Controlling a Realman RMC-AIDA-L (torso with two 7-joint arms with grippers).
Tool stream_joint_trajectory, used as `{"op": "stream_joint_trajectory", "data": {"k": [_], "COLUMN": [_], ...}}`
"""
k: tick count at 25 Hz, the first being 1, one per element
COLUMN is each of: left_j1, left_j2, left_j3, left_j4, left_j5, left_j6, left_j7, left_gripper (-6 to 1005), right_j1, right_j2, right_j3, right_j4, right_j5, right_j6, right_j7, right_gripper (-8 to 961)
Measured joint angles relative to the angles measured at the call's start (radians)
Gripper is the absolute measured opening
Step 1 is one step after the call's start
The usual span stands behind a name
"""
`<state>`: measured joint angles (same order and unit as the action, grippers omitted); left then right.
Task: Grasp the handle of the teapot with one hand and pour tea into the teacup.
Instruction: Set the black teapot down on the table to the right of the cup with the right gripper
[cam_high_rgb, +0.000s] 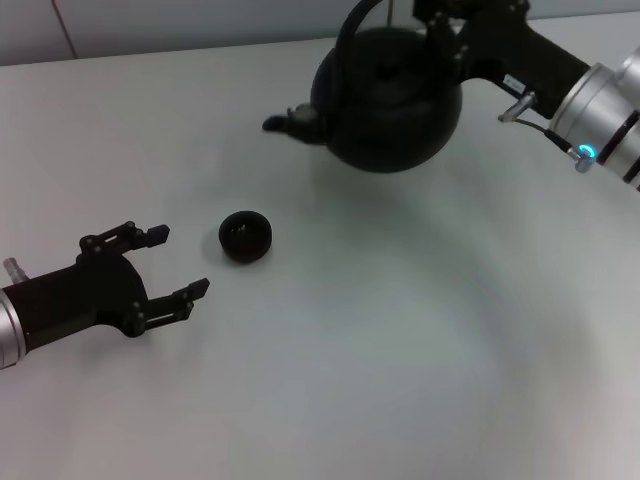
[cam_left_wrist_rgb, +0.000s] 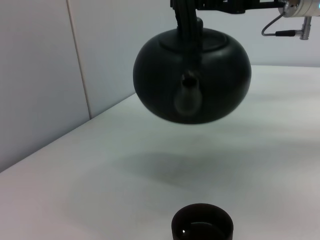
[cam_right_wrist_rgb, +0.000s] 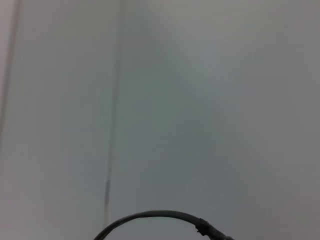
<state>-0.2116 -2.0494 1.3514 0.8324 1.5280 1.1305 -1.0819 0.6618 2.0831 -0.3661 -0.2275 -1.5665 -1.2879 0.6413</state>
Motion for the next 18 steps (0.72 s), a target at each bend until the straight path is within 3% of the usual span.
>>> {"op": "stream_joint_trajectory", "data": {"k": [6,18], "left_j1": [0.004,0.006], "left_j2": [-0.007,-0.011], "left_j3": [-0.014,-0.014], "left_j4": [0.001,0.013], "left_j5": [0.000,-0.003], "left_j6": [0.000,0.000], "left_j7": [0.004,0.005], "left_gripper": [806,805], "right_j1": [-0.024,-0.052], "right_j2": [0.001,0.004], "right_j3": [0.000,0.001], "right_j4": [0.074,0.105], "right_j5": [0.064,0.065], "right_j6": [0.079,0.107], "right_j7": [-0.009,-0.022], "right_gripper": [122,121]}}
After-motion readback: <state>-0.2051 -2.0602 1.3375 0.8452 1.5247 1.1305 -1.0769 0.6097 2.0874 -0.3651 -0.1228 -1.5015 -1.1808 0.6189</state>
